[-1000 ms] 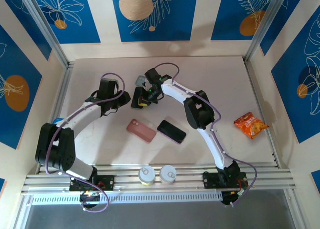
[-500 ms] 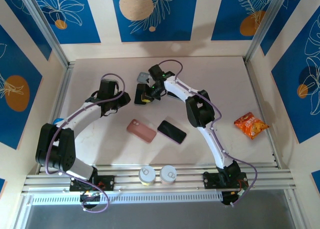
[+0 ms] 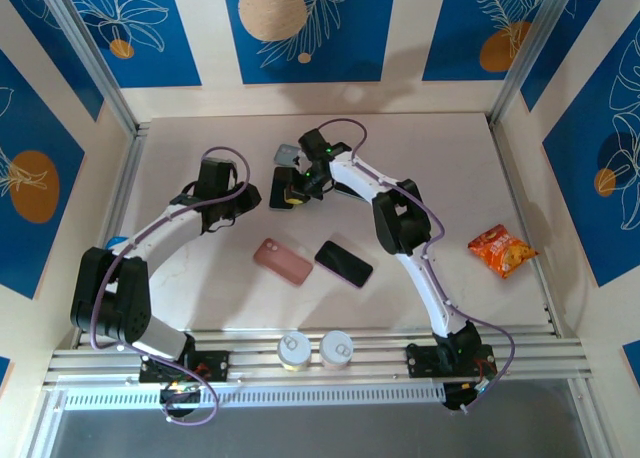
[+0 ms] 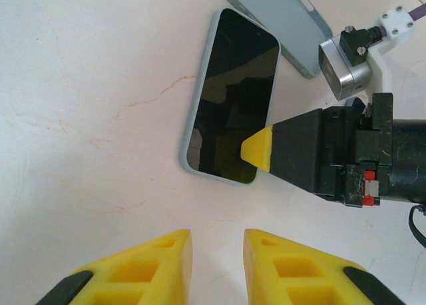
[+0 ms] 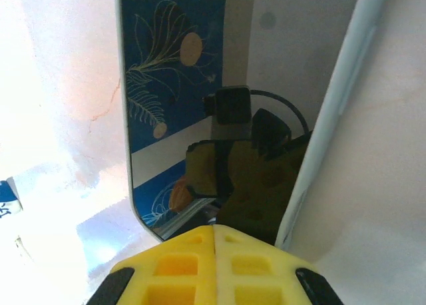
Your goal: Put the phone into the phone case
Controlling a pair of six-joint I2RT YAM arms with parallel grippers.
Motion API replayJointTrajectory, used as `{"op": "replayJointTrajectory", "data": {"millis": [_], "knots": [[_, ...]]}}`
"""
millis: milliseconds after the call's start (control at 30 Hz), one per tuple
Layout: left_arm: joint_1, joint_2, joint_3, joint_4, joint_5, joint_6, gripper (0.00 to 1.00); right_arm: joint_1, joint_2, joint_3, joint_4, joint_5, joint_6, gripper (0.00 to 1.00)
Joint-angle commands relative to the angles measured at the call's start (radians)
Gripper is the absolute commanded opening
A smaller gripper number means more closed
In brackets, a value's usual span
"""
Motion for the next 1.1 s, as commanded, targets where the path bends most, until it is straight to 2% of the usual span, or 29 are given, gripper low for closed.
{"op": "replayJointTrajectory", "data": {"millis": [0,200,367,467,833,1067], "knots": [[0.006,-0.026,-0.014,0.001,-0.003,-0.004,0.27,-0.033,-0.035,-0.046,-0.073,0.080,-0.036,0.00],[0.006,-0.028,-0.012,0.001,0.004,-0.006,0.27,-0.054,-0.120,-0.085,-0.032,-0.001,-0.092,0.00],[0.006,-0.036,-0.009,0.000,0.010,0.002,0.27,-0.098,-0.279,-0.228,0.068,-0.060,-0.073,0.00],[0.005,-0.027,-0.012,0.012,0.019,-0.003,0.27,-0.125,-0.319,-0.296,0.101,-0.080,-0.055,0.00],[0.004,-0.019,-0.036,0.033,0.037,-0.019,0.27,-0.087,-0.212,-0.325,0.121,-0.002,-0.039,0.00],[0.004,-0.037,-0.044,0.014,0.024,-0.005,0.27,-0.075,-0.164,-0.304,0.136,-0.007,-0.021,0.00]]}}
